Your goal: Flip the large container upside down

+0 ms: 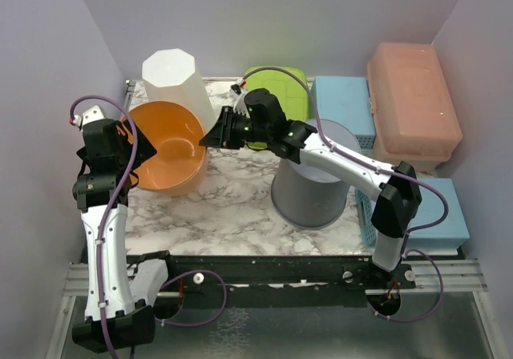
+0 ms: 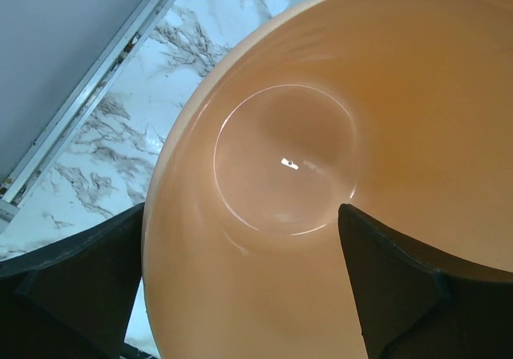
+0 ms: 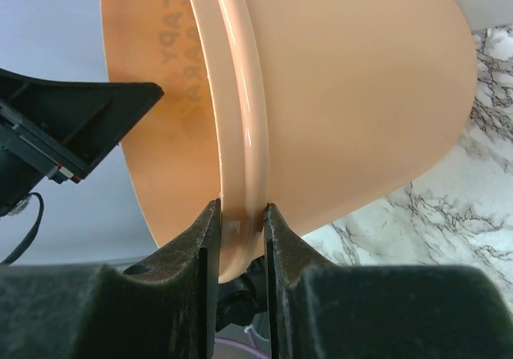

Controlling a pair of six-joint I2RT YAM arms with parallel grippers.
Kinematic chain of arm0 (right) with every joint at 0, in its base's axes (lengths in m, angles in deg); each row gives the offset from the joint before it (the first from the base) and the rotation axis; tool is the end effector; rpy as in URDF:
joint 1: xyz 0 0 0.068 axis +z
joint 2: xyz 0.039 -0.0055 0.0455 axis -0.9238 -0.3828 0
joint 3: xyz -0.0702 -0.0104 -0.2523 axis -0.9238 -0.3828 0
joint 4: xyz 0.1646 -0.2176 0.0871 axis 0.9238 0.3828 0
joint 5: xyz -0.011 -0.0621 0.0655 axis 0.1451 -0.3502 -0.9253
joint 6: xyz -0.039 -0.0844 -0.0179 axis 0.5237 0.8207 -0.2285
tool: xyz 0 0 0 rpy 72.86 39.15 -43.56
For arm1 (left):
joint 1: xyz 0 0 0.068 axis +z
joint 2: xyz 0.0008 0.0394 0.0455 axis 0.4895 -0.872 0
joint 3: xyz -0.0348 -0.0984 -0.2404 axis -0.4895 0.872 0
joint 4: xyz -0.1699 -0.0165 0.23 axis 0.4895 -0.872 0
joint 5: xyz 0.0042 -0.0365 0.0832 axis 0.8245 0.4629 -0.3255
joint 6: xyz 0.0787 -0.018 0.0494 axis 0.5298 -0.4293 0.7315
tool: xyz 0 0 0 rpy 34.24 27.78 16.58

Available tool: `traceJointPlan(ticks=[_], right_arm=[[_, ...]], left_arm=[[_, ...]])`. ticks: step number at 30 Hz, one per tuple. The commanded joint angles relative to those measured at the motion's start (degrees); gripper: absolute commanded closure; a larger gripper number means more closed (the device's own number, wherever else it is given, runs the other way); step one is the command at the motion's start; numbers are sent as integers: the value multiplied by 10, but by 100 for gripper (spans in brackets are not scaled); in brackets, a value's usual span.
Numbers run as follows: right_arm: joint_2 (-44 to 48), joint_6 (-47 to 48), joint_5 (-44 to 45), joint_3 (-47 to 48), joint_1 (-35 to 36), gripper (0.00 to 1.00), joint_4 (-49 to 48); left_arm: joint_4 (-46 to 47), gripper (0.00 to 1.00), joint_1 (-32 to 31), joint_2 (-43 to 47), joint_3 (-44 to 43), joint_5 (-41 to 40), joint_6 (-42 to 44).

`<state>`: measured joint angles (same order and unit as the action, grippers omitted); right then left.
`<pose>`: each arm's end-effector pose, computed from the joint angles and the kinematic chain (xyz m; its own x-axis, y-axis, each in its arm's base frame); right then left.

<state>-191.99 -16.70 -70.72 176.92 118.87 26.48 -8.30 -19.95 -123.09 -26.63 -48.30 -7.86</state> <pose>0.3003 0.4176 0.3208 -0.8258 0.1031 -0.5545 -0.4627 0.4383 0.7706 0.2340 0.0522 0.3518 -0.3965 -0.4478 -0.8015 -0.4761 0.8467 -0.2375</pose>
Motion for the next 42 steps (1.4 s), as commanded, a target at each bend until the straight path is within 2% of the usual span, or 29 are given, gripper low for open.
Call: traceJointPlan(ticks=[1,6,8,15,22,31,42], right_arm=[[42,9,-1,-6,6,99,-6],[58,28,34,-18,7,99,29],[66,32,41,-28,6,100,30],[86,20,33,-48,6,99,2],[106,28,57,-39,6,99,25],[132,81,134,-16,7,100,103],[123,176,205,75,8,99,204]], left_arm=[[-20,1,-10,-12,-59,-8,11],[-60,1,-82,-34,-176,-92,21],[-59,1,-93,-36,-201,-108,30],[-62,1,-109,-26,-150,-86,41],[-73,1,-110,-4,-136,-116,29],[-71,1,-113,-20,-181,-145,22],[-68,1,-113,-18,-183,-156,19]])
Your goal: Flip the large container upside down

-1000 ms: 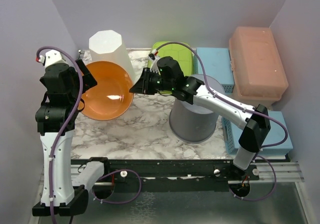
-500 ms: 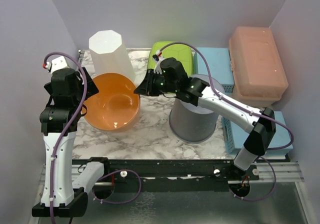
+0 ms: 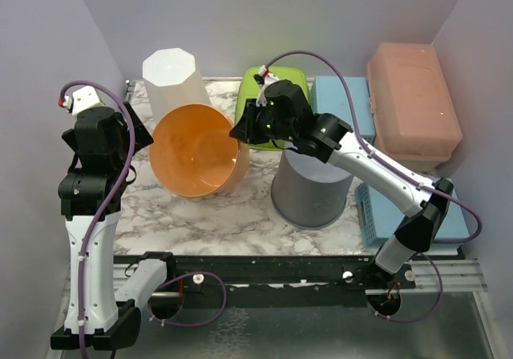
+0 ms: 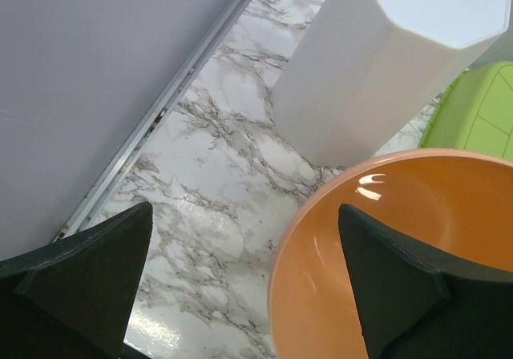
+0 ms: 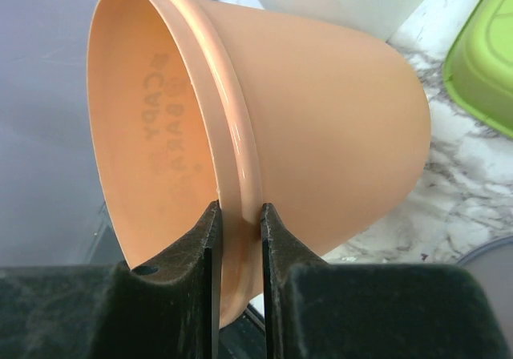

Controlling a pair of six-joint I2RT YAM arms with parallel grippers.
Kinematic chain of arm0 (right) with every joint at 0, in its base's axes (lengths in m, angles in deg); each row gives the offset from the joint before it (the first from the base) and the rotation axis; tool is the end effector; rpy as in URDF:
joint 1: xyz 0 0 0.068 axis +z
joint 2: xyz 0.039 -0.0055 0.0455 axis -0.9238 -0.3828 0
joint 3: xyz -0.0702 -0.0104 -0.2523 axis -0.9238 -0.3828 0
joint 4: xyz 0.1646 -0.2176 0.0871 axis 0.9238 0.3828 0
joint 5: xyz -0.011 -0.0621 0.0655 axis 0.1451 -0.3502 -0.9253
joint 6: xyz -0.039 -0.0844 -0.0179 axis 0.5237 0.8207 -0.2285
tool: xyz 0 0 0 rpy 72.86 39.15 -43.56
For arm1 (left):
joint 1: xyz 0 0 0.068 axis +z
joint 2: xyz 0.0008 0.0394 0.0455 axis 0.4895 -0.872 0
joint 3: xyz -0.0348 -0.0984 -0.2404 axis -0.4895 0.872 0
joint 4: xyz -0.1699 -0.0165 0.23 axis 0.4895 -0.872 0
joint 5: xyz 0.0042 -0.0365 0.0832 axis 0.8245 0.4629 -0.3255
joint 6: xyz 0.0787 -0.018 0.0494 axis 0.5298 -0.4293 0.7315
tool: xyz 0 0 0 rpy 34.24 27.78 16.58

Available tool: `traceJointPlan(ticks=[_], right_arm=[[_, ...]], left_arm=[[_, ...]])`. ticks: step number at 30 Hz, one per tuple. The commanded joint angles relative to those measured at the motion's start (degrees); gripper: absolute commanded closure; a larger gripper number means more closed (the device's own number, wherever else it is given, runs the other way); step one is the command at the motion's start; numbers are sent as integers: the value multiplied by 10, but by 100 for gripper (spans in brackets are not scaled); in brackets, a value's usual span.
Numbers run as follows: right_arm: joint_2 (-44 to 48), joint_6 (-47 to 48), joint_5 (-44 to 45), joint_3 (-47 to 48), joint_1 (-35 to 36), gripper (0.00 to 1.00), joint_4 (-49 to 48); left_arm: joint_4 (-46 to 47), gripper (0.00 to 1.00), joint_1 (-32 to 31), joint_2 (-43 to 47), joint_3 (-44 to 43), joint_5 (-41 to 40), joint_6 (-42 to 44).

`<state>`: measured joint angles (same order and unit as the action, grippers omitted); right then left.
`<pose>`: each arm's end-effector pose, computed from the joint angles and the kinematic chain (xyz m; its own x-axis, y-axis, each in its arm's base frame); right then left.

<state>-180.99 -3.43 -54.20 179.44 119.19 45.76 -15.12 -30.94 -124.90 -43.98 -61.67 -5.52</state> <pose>0.2791 0.3562 0.3779 -0.6710 0.0732 -0.7378 -0.5036 0.6853 0.5260 0.2099 0.0266 0.4412 -0.2878 -0.3101 -0.9061 -0.4441 0.8815 -0.1606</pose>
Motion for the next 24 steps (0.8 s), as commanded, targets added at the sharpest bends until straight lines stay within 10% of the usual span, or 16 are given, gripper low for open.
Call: traceJointPlan(ticks=[1,24], right_arm=[[12,53,47,61,6,99,20],[-59,189,194,219,19,99,106]], left_arm=[[1,1,-3,-1,-10,-25,-5],[18,1,-3,12,17,-22,-11]])
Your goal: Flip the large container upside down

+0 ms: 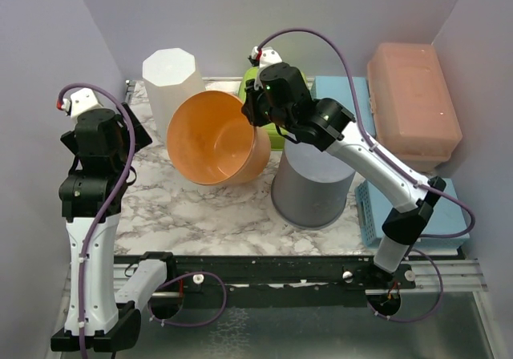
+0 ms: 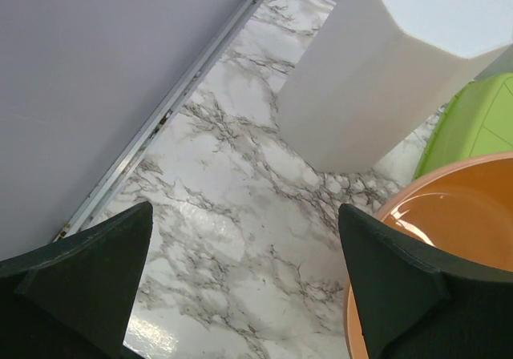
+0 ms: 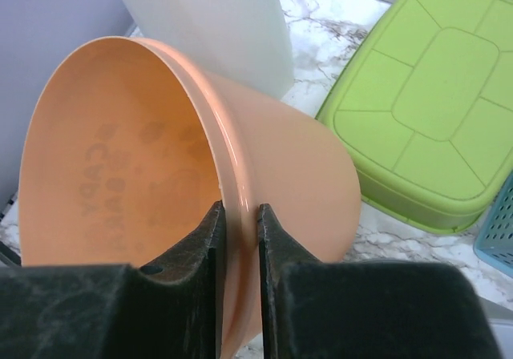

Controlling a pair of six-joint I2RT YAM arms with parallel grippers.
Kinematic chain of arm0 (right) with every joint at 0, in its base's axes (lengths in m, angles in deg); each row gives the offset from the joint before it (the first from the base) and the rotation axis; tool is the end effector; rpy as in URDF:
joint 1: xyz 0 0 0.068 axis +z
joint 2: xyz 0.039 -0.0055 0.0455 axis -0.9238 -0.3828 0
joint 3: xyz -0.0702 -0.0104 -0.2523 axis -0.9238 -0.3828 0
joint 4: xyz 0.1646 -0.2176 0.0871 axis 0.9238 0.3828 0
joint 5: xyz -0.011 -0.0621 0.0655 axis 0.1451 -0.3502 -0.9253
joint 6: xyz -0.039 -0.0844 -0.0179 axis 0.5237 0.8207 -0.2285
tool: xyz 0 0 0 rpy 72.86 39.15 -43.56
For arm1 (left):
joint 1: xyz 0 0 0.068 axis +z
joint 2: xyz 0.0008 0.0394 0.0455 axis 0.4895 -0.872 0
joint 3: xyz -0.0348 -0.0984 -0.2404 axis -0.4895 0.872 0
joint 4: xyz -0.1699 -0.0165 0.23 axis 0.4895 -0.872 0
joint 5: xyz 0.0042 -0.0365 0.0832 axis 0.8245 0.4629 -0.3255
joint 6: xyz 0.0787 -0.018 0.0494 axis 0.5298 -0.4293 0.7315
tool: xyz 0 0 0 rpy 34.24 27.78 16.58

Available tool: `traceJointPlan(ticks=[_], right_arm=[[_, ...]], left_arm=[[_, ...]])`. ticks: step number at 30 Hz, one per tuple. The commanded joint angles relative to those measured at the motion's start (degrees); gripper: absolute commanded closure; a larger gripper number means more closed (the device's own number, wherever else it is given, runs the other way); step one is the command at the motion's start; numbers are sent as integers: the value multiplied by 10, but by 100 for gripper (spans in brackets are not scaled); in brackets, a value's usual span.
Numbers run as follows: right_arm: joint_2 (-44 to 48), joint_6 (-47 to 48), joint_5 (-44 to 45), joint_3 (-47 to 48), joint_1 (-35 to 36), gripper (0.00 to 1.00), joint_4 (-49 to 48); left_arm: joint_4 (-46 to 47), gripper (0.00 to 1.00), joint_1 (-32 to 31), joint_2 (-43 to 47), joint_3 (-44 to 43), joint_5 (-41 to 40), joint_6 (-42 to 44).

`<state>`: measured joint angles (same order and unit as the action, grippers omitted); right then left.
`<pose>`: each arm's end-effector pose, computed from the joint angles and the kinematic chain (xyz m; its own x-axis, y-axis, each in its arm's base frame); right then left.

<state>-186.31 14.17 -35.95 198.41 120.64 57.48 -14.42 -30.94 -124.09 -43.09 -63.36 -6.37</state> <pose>0.2889 0.3436 0.4417 -0.4043 -0.0653 -0.9123 -0.5069 0.8463 0.1641 0.2071 0.0290 0.4407 -0.2625 -0.3195 -0.9105 -0.4697 0.8665 -0.1686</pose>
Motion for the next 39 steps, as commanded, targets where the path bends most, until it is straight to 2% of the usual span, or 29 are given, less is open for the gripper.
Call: traceJointPlan(ticks=[1,6,10,13,17,21,26,31,35,39], right_arm=[[-8,11,3,28,5,99,-11],[-16,5,-27,14,5,99,-5],[-16,-10,-85,-5,5,99,-14],[-19,-28,-109,-38,4,99,-31],[-24,-51,-123,-70,4,99,-51],[-30,-59,-135,-65,4,99,-60],[-38,-65,-143,-59,4,99,-55],[-38,-76,-146,-66,3,100,-59],[-32,-94,-176,-71,0,100,-71],[-17,-109,-236,-93,-1,99,-93]], left_arm=[[11,1,-3,5,10,-4,-2],[17,1,-3,9,23,26,1],[28,1,-3,6,50,102,0],[25,2,-3,14,68,134,-44],[53,7,-3,71,106,169,-78],[36,15,-3,78,141,188,-80],[-2,23,-3,82,176,158,-77],[-6,35,-3,89,211,193,-77],[7,51,-3,93,238,211,-81],[26,62,-3,98,250,206,-78]])
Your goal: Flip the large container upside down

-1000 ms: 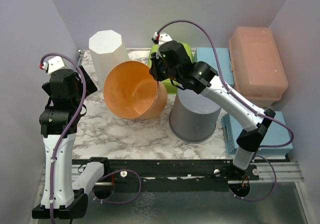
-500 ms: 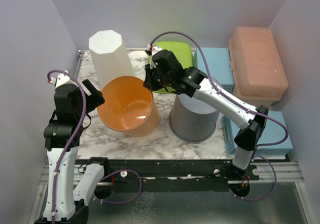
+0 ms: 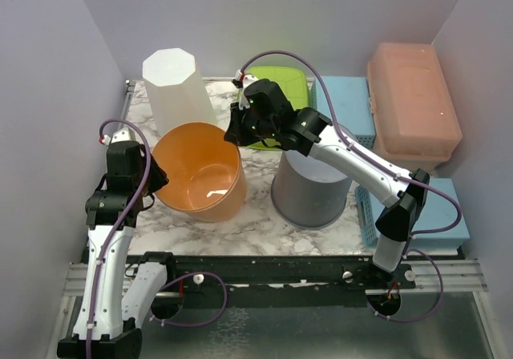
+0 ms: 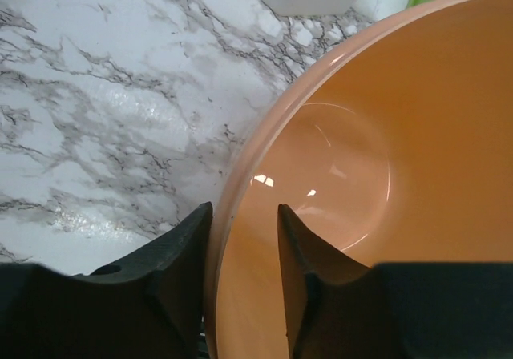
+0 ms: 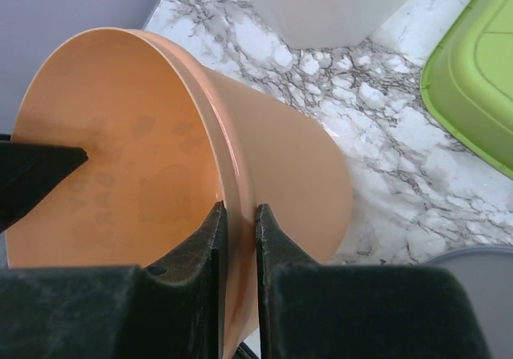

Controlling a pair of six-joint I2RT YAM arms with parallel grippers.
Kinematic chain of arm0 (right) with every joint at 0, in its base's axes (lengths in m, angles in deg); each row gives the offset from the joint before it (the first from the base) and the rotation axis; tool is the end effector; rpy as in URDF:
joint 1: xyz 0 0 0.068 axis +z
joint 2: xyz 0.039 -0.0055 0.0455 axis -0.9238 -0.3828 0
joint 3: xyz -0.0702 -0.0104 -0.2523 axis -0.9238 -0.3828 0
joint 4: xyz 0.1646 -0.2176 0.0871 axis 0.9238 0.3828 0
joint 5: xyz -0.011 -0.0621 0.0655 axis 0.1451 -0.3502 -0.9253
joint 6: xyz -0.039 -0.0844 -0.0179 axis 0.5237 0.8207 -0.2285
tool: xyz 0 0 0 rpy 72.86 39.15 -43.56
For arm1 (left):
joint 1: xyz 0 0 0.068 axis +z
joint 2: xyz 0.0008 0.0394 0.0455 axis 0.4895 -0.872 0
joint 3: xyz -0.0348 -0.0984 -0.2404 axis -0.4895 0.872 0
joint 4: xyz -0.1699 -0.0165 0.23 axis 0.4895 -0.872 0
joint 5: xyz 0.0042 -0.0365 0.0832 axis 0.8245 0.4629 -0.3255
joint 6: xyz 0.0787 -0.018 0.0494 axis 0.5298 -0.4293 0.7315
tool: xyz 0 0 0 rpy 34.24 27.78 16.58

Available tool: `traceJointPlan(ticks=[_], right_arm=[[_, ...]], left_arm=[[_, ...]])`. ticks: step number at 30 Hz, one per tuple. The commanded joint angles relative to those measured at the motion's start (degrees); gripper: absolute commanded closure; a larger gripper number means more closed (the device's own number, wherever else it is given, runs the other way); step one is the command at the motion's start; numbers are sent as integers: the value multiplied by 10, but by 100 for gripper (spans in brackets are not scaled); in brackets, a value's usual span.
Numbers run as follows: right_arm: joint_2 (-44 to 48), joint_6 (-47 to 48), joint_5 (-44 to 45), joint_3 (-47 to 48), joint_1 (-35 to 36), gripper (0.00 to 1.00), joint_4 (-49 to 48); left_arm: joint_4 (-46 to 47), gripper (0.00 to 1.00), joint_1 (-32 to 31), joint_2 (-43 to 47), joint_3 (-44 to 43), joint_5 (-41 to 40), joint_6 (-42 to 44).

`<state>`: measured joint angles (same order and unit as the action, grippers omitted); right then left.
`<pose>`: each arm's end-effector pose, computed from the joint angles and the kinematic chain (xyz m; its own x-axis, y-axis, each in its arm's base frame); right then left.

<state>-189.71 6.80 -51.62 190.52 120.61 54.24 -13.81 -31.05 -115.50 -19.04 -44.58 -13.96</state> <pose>0.2891 0.3818 0.3675 -0.6109 -0.1190 -0.7827 -0.5864 0.7322 0.3464 0.2064 0.0016 0.3165 -0.5363 -0.4600 -0.7077 -0.3381 0.8853 -0.3192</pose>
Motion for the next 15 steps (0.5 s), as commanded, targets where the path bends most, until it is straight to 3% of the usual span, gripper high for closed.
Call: traceJointPlan(ticks=[1,7,11,15], right_arm=[[23,-40,-94,-24,-1,98,-69],[44,-85,-202,-96,-12,88,-121],[62,-119,-245,-149,-18,73,-168],[72,-138,-271,-179,-28,69,-186]], left_arm=[[27,68,-2,14,14,24,0],[77,94,-2,36,49,51,-5],[89,100,-2,56,71,51,-11],[85,100,-2,74,84,28,-14]])
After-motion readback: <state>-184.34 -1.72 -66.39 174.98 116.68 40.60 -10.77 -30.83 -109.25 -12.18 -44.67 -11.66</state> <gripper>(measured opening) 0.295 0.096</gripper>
